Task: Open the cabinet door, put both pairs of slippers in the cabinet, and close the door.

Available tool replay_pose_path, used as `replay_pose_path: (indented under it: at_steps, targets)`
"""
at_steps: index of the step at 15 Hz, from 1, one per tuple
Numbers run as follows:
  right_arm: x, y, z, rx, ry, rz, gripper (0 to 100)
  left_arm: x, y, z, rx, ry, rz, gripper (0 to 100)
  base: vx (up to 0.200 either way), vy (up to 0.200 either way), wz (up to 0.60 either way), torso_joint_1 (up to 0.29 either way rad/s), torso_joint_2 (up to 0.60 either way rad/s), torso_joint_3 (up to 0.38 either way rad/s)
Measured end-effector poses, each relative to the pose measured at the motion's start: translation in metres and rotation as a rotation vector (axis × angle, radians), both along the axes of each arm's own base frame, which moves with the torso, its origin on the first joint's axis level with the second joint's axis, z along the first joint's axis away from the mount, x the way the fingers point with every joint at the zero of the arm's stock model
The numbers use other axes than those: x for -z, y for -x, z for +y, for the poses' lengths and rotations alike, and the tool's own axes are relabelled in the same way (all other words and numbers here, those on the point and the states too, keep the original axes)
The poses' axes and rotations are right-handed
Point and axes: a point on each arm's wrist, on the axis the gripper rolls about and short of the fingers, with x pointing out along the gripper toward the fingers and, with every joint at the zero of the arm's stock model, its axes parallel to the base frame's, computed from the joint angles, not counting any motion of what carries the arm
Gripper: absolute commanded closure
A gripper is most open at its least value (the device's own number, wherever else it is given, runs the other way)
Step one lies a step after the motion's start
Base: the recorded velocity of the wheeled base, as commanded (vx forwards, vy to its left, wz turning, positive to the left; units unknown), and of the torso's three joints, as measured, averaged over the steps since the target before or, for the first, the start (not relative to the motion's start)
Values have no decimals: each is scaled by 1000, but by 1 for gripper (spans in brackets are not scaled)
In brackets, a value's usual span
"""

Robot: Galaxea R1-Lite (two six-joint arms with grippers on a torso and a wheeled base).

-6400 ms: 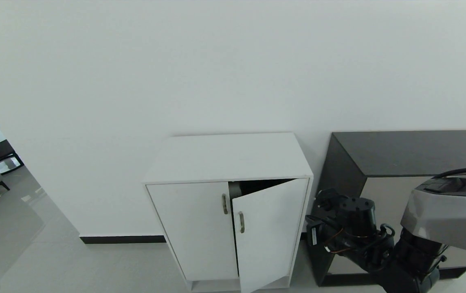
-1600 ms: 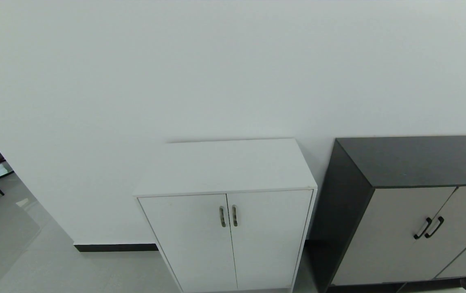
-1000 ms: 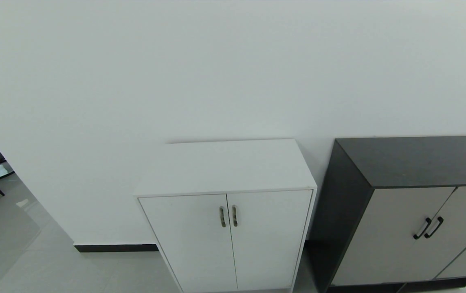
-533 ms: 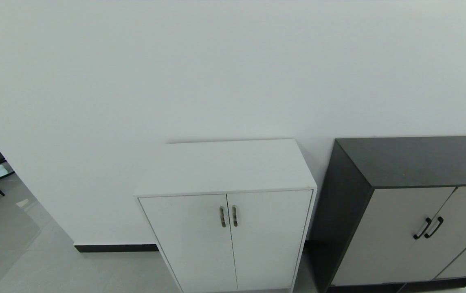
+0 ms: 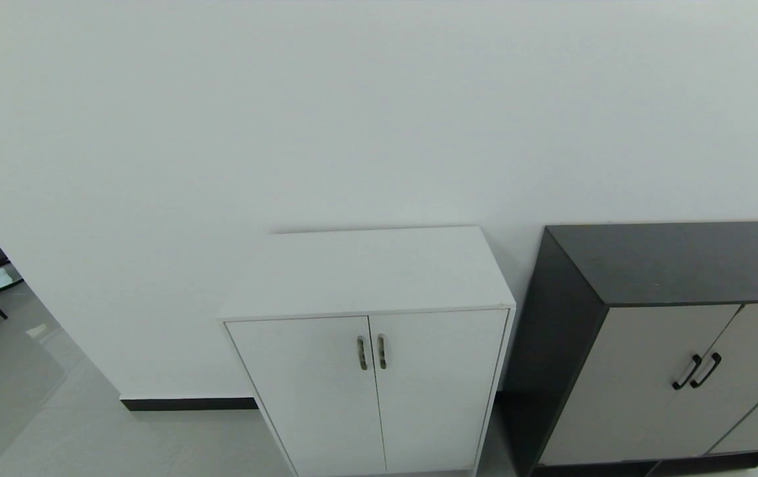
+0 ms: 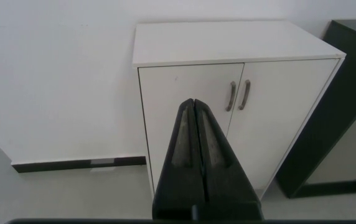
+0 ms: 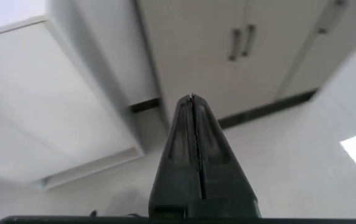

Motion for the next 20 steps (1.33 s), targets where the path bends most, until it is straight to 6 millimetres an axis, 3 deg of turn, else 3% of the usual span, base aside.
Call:
replay_pose_path:
  at_steps: [3,7,9,14,20]
  targets:
    - [0,3,2,-200,16,-26,100,0,0,0,0,2,0,100,0,0,0,0,0,0]
    - [4,13,-1,-80,152,-75,100,0,0,0,2,1,0,100,0,0,0,0,0,0]
    - [5,18,0,-53,129,-135,100,0,0,0,5,0,0,100,0,0,0,0,0,0]
    - [6,19,-3,-205,94,-161,100,0,0,0,4,0,0,100,0,0,0,0,0,0]
    - [7,28,-2,-133,108,-265,100,0,0,0,6,1,0,100,0,0,0,0,0,0]
